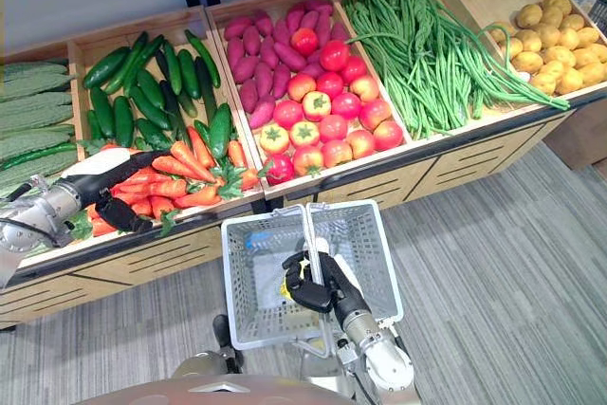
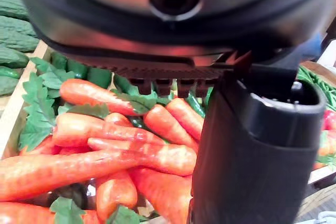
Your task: Pick vegetable in the basket
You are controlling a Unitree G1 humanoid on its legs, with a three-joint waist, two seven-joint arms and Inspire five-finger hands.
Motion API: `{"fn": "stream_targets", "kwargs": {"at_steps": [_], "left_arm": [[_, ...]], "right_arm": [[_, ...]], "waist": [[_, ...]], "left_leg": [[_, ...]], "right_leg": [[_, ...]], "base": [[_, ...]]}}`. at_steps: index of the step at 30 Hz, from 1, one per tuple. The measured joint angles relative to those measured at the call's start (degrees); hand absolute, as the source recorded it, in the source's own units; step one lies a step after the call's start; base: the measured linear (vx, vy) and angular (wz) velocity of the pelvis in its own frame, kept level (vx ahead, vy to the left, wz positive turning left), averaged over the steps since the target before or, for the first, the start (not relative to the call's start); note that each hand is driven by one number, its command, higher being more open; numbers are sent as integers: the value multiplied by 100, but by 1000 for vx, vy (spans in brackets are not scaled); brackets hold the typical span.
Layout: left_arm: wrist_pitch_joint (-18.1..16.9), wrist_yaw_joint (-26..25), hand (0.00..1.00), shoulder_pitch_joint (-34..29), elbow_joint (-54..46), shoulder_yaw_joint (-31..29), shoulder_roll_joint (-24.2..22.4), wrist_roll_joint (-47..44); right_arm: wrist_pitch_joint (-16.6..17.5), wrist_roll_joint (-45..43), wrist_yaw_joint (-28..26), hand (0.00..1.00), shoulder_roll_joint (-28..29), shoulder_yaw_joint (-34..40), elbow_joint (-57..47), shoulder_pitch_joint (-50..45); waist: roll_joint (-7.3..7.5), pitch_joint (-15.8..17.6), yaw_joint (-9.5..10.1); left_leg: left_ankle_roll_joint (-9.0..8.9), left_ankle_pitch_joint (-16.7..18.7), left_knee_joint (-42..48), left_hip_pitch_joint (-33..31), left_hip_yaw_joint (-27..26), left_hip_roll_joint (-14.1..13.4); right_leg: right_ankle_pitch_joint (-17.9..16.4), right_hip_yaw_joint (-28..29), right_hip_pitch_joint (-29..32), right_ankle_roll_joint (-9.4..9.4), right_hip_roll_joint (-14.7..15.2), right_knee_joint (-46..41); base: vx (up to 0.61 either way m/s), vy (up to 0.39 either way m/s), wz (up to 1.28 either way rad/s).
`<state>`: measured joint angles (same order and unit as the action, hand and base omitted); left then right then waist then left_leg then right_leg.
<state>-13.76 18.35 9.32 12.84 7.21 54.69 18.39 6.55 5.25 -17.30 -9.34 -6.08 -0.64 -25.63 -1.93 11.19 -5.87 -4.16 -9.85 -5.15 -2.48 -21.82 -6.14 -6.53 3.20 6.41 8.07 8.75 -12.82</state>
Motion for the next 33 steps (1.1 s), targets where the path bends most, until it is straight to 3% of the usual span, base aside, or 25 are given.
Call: {"fn": "stream_targets", "kwargs": {"at_steps": [8, 19, 33], "left_arm": [[-17, -6, 100, -333, 24, -80, 0, 415], [-134, -426, 100, -313, 789, 163, 0, 932], [-129, -646, 100, 469, 1250, 276, 174, 1174]], "right_arm": [[0, 1, -51, 0, -60, -13, 15, -6], [0, 1, -74, 0, -228, -243, 53, 84], [0, 4, -74, 0, -218, -363, 66, 105]], "waist": [[-2, -16, 57], [64, -57, 82], [144, -59, 47]], "left_leg": [[2, -1, 0, -1, -56, -38], [-78, 65, -1, -69, -161, -51], [-74, 61, 0, -105, -260, -47]], "right_leg": [[97, 45, -19, 4, -14, 126], [108, 187, 142, 22, 9, 87], [118, 289, 264, 23, 2, -10]], "base": [[6, -5, -4], [8, 3, -5], [12, -1, -3]]}}
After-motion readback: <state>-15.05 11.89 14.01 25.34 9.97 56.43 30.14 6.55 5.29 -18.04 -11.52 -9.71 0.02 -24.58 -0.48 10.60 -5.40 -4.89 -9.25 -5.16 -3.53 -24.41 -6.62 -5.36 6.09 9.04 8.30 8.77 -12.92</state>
